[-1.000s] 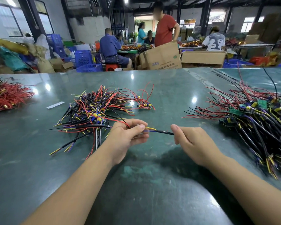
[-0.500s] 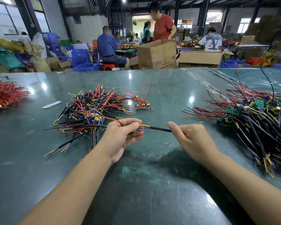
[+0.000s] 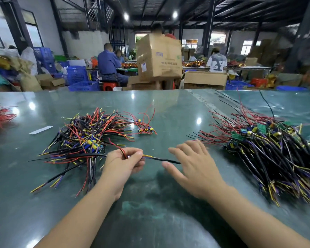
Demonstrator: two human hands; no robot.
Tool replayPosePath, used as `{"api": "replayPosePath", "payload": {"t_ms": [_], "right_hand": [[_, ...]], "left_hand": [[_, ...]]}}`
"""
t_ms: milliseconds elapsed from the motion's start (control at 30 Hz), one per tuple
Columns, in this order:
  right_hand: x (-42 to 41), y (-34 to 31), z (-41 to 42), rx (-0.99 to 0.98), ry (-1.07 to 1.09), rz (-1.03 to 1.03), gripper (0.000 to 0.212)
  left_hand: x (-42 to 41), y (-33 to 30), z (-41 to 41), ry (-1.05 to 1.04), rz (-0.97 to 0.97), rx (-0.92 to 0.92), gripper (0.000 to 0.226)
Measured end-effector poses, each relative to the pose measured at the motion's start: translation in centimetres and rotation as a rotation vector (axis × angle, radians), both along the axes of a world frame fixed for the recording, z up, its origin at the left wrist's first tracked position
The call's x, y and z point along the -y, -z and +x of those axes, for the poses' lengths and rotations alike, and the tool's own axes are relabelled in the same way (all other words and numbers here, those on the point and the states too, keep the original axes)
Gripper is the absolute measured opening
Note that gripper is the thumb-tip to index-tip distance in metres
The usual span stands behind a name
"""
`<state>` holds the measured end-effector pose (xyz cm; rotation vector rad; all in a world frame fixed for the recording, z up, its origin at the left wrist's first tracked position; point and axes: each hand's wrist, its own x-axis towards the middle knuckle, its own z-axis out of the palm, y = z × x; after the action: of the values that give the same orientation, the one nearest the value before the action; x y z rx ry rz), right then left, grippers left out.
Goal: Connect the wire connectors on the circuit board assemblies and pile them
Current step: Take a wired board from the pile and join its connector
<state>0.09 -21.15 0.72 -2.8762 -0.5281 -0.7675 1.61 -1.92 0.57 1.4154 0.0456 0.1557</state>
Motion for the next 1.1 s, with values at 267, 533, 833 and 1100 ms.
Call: {"api": "replayPosePath", "payload": {"t_ms": [267, 533, 833, 1100], "right_hand": [[-1.0, 0.7, -0.4, -0.329, -0.267, 0.358, 0.032], [-1.1, -0.6, -0.4, -0.104, -0.278, 0.774, 0.013], [9.6, -6.8, 1.2, 0.571, 0.345, 0.894, 0.023], [13.3, -3.9, 1.9, 0.275, 0.893, 0.555, 0.035]], "left_hand": [[0.4, -0.4, -0.6, 0.258, -0.053, -0.055, 0.005], [-0.8, -1.2, -0.7, 0.464, -0.174, 0.003, 0.083], [-0.8, -1.0, -0.5, 0.375, -0.017, -0.018, 0.093], [-1.1, -1.2, -0.4, 0.107, 0.042, 0.097, 0.026]]}}
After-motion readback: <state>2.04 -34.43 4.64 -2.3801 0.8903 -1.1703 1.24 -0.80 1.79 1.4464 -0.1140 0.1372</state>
